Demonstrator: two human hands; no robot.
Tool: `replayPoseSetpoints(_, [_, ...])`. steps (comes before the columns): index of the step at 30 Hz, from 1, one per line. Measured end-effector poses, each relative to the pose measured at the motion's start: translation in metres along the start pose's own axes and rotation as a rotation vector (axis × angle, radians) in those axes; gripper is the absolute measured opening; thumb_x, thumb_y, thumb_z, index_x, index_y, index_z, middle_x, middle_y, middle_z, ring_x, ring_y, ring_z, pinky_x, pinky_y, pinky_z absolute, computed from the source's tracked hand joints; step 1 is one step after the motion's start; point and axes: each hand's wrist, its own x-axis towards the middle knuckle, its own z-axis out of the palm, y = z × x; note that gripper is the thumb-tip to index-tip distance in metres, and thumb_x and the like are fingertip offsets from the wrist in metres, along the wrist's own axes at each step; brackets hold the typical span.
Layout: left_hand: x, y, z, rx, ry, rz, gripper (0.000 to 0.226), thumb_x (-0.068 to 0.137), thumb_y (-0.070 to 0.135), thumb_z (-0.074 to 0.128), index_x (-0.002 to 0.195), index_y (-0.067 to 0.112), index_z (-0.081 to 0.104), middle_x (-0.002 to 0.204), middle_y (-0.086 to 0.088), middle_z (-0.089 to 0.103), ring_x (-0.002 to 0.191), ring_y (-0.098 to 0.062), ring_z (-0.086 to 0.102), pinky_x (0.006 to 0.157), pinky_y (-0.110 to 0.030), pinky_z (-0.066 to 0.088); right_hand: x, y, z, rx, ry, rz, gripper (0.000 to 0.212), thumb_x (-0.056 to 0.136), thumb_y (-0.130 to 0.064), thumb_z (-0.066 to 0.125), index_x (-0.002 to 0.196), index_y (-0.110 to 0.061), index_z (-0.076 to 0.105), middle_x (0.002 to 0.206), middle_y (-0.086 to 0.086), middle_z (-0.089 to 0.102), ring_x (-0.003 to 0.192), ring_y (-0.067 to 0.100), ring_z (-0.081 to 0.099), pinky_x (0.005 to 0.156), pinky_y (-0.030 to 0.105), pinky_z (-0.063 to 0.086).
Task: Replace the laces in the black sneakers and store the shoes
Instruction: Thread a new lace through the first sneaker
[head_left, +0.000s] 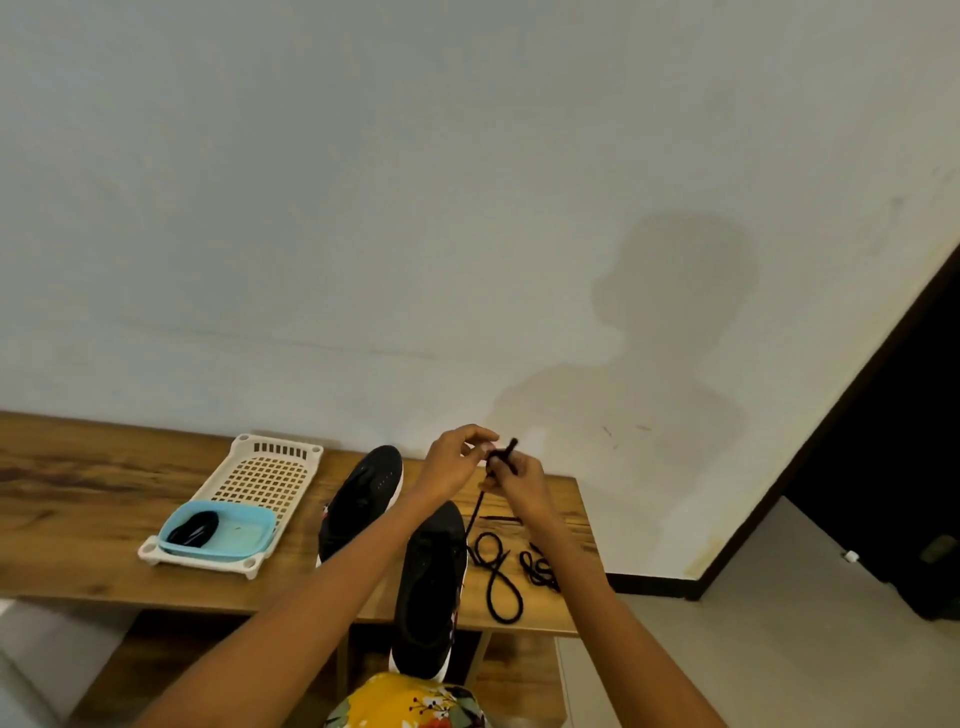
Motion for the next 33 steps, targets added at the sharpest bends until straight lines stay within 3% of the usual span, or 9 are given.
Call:
replayPoseSetpoints(3, [-0.003, -0.008, 0.0, -0.047, 0.004, -0.09, 0.04, 0.087, -0.009, 0.044, 0.114, 0.013, 0.062, 0.108, -0.005, 0.062, 0.091, -0.017, 0.056, 0.081, -0.027, 0.045, 0.005, -0.015, -0.012, 0.098, 0.045, -0.037, 0.02, 0.098, -0.007, 0.046, 0.105, -0.006, 0.064, 0.072, 0.003, 0.06, 0.064, 0.01, 0.064, 0.084, 0.036, 0.056])
replayPoseSetpoints(8, [-0.017, -0.041, 0.015, 0.136, -0.274, -0.18, 0.039, 0.086, 0.002, 0.057, 0.123, 0.01, 0.056, 0.121, -0.006, 0.058, 0.112, -0.021, 0.055, 0.093, -0.032, 0.047, 0.005, -0.029, -0.022, 0.163, 0.007, -0.087, 0.018, 0.098, -0.007, 0.046, 0.103, -0.003, 0.063, 0.073, 0.007, 0.055, 0.061, 0.011, 0.064, 0.085, 0.038, 0.056])
replayPoseSetpoints(12, [-0.026, -0.065, 0.016, 0.216, -0.23, -0.301, 0.036, 0.09, 0.007, 0.053, 0.125, 0.012, 0.054, 0.124, -0.005, 0.057, 0.115, -0.021, 0.054, 0.092, -0.028, 0.044, 0.007, -0.021, -0.021, 0.133, 0.07, -0.041, 0.018, 0.099, -0.006, 0.046, 0.101, -0.005, 0.064, 0.072, 0.007, 0.057, 0.061, 0.013, 0.063, 0.084, 0.037, 0.056])
replayPoseSetpoints(15, [-0.04, -0.092, 0.01, 0.379, -0.251, -0.427, 0.047, 0.086, 0.014, 0.06, 0.131, 0.011, 0.049, 0.125, -0.007, 0.056, 0.113, -0.023, 0.055, 0.093, -0.031, 0.047, 0.012, -0.004, -0.023, -0.069, 0.164, -0.002, 0.02, 0.099, -0.008, 0.044, 0.102, -0.009, 0.064, 0.075, 0.004, 0.06, 0.065, 0.015, 0.061, 0.079, 0.037, 0.053])
replayPoseSetpoints(19, [-0.07, -0.124, 0.016, 0.421, -0.345, -0.52, 0.069, 0.08, 0.029, 0.071, 0.136, 0.01, 0.035, 0.136, -0.011, 0.043, 0.123, -0.027, 0.047, 0.097, -0.034, 0.044, 0.013, 0.043, -0.006, -0.446, 0.082, 0.046, 0.021, 0.099, -0.01, 0.043, 0.105, -0.007, 0.063, 0.094, 0.013, 0.065, 0.079, 0.024, 0.058, 0.064, 0.03, 0.042])
replayPoseSetpoints(22, [-0.08, -0.139, 0.028, 0.492, -0.284, -0.465, 0.065, 0.08, 0.032, 0.072, 0.132, 0.013, 0.038, 0.135, -0.01, 0.041, 0.123, -0.026, 0.045, 0.096, -0.033, 0.042, 0.009, 0.083, 0.019, -0.705, -0.005, 0.092, 0.023, 0.098, -0.01, 0.041, 0.102, -0.002, 0.062, 0.096, 0.015, 0.066, 0.083, 0.029, 0.06, 0.06, 0.032, 0.041])
replayPoseSetpoints(24, [-0.082, -0.144, 0.033, 0.517, -0.192, -0.412, 0.051, 0.084, 0.029, 0.068, 0.127, 0.015, 0.044, 0.132, -0.007, 0.044, 0.12, -0.023, 0.047, 0.091, -0.03, 0.043, 0.006, 0.108, 0.034, -0.767, -0.067, 0.152, 0.021, 0.097, -0.009, 0.041, 0.102, -0.002, 0.061, 0.099, 0.016, 0.065, 0.09, 0.031, 0.061, 0.071, 0.038, 0.047])
replayPoseSetpoints(29, [-0.074, -0.156, 0.023, 0.426, -0.087, -0.396, 0.028, 0.09, 0.021, 0.059, 0.117, 0.014, 0.061, 0.116, -0.003, 0.063, 0.104, -0.017, 0.06, 0.079, -0.025, 0.047, 0.004, 0.146, 0.051, -0.629, -0.033, 0.337, 0.042, 0.094, -0.002, 0.047, 0.135, -0.006, 0.038, 0.097, 0.016, 0.062, 0.089, 0.031, 0.061, 0.063, 0.034, 0.042])
replayPoseSetpoints(33, [-0.066, -0.167, 0.005, 0.111, -0.074, -0.587, 0.024, 0.087, 0.015, 0.065, 0.11, 0.008, 0.067, 0.098, -0.006, 0.069, 0.091, -0.02, 0.066, 0.076, -0.029, 0.053, 0.01, 0.15, 0.053, -0.172, 0.096, 0.441, 0.012, 0.093, -0.002, 0.052, 0.104, -0.006, 0.055, 0.104, 0.016, 0.062, 0.087, 0.026, 0.062, 0.071, 0.034, 0.051])
